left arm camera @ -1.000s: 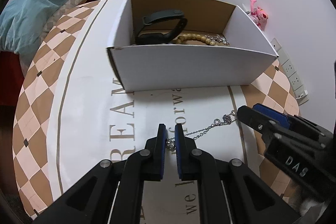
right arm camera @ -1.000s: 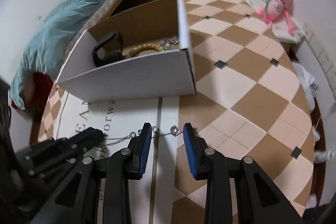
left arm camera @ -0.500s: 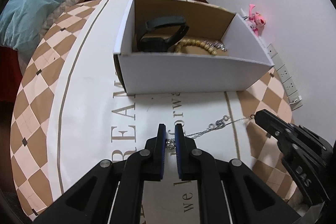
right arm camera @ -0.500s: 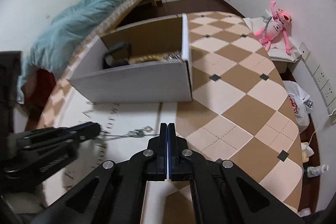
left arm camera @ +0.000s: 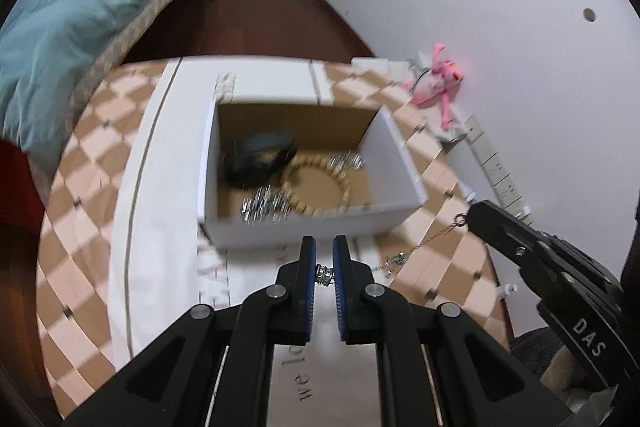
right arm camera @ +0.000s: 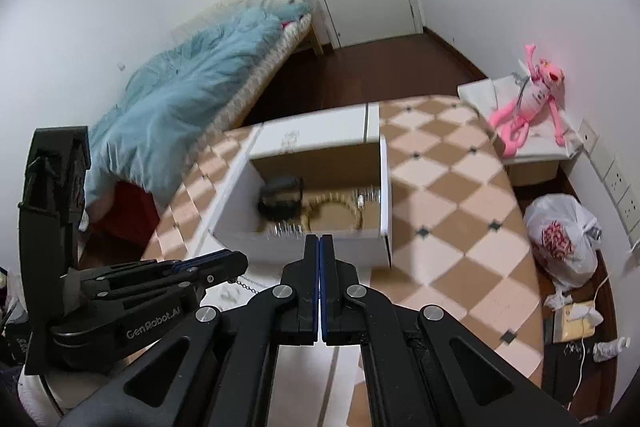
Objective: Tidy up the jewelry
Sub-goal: 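Lift the thin chain with both tools and carry it over the box, then open both tools to release the thin chain into the box and withdraw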
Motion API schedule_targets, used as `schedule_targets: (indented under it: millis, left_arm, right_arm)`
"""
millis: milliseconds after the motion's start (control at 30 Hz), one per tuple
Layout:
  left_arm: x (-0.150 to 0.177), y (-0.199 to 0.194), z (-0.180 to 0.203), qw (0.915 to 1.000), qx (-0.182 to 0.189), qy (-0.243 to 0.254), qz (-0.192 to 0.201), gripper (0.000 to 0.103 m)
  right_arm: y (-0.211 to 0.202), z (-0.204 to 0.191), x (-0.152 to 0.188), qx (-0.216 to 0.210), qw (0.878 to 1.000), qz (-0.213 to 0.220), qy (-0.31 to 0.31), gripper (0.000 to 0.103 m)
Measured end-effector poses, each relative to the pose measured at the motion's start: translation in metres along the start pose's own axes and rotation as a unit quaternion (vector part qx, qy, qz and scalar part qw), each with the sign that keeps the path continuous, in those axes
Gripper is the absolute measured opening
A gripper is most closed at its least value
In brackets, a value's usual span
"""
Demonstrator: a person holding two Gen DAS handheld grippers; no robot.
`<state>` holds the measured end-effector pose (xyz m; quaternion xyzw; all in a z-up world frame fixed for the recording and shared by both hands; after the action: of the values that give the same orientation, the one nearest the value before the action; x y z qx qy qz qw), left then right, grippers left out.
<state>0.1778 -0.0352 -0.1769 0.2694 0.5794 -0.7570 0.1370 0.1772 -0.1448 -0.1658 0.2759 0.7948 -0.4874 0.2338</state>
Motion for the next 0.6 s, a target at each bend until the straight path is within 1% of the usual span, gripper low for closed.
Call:
schedule_targets:
  millis: [67, 133, 267, 367, 433, 567, 600]
  left_arm:
    - [-0.018, -0.009, 0.001, 0.9999, 0.0, 0.006, 0.014, 0.006]
    - [-0.039, -0.014, 0.0, 0.9995, -0.01, 0.015, 0.027, 0.006]
    - [-0.068, -0.008, -0.01, 0.9991, -0.023, 0.022, 0.03, 0.006]
    - [-0.083, 0.005, -0.02, 0.9991, -0.028, 0.021, 0.022, 0.006]
    - [-0.09, 0.017, -0.025, 0.9993, -0.03, 0.021, 0.009, 0.006]
    - [-0.094, 0.037, -0.032, 0.9992, -0.032, 0.021, -0.015, 0.006]
    - [-0.095, 0.041, -0.035, 0.999, -0.036, 0.016, -0.02, 0.009]
  right_arm:
    - [-0.001, -0.002, -0.016, -0.007, 1.0, 0.004, 0.005, 0.0]
    - [0.002, -0.004, -0.031, -0.008, 1.0, 0.006, 0.007, 0.0]
    - [0.021, -0.004, -0.059, -0.007, 1.0, 0.0, 0.009, 0.0]
    - [0.042, -0.001, -0.074, -0.006, 1.0, -0.016, 0.019, 0.0]
    - [0.058, 0.003, -0.08, -0.006, 0.999, -0.029, 0.026, 0.0]
    - [0.088, 0.01, -0.085, 0.0, 0.997, -0.067, 0.03, 0.0]
    - [0.096, 0.012, -0.085, 0.003, 0.996, -0.08, 0.028, 0.0]
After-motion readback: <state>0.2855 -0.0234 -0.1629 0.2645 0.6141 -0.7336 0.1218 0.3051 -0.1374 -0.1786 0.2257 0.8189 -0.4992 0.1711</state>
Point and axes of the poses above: each gripper's, at about its wrist camera, not at the fingertips, and y roughly the way its jaws point, z to its right, x to its underside, the point moved 5 cm from there along y, roughly the way its jaws point, and after that the axes turned 8 degrees about y, right-handed, at the moved point
